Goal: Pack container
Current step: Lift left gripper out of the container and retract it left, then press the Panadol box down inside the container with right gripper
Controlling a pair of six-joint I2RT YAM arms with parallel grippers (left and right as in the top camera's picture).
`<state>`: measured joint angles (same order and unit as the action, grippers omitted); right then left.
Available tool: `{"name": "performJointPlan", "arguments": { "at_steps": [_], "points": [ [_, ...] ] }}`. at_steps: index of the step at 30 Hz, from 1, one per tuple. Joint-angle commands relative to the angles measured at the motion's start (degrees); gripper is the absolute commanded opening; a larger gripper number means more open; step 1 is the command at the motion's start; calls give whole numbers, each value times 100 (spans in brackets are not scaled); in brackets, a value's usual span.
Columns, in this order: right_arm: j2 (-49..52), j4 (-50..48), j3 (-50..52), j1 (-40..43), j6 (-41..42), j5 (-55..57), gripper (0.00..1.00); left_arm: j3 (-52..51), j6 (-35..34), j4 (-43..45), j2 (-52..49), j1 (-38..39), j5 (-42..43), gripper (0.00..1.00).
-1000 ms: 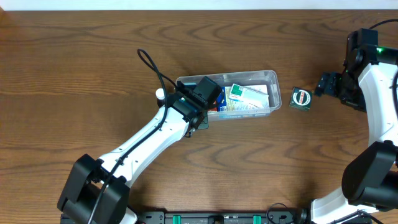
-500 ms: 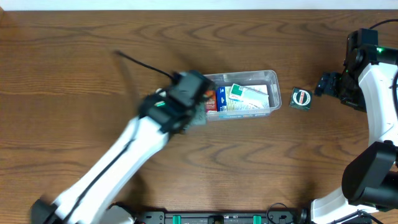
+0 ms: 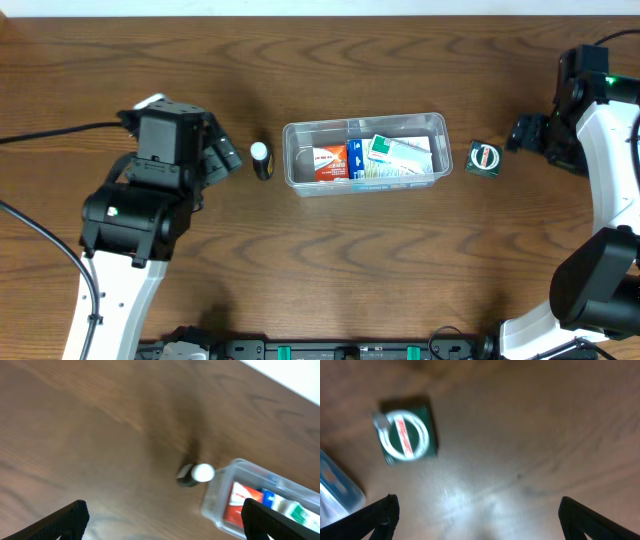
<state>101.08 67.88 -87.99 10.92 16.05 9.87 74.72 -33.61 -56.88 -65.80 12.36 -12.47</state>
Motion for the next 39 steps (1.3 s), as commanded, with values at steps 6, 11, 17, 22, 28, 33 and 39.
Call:
{"name": "performJointPlan", "arguments": {
  "at_steps": [6,11,17,22,28,33,39],
  "points": [
    [-131,-444,0,26,68,-337,99,15,17,-286,-79,-195,-111,98],
    [-131,-468,-2,-7,-883,-2326,86,15,17,-284,-79,-195,-111,98],
    [-140,-343,-122,-960,-1554,-2424,8,15,17,-284,-79,-195,-111,98],
    [-140,-542,-433,-2293,-1755,-1043,1,15,17,-286,-79,-195,-111,98],
    [-138,-859,-664,-3711,-2979,-125,1,15,17,-286,-79,-195,-111,98],
    [-39,-911,-664,-4105,-2660,-149,1,15,17,-286,-81,-195,-111,98],
    [356,-525,-664,-3932,-2592,-629,1,15,17,-284,-79,-195,-111,98]
  ]
}}
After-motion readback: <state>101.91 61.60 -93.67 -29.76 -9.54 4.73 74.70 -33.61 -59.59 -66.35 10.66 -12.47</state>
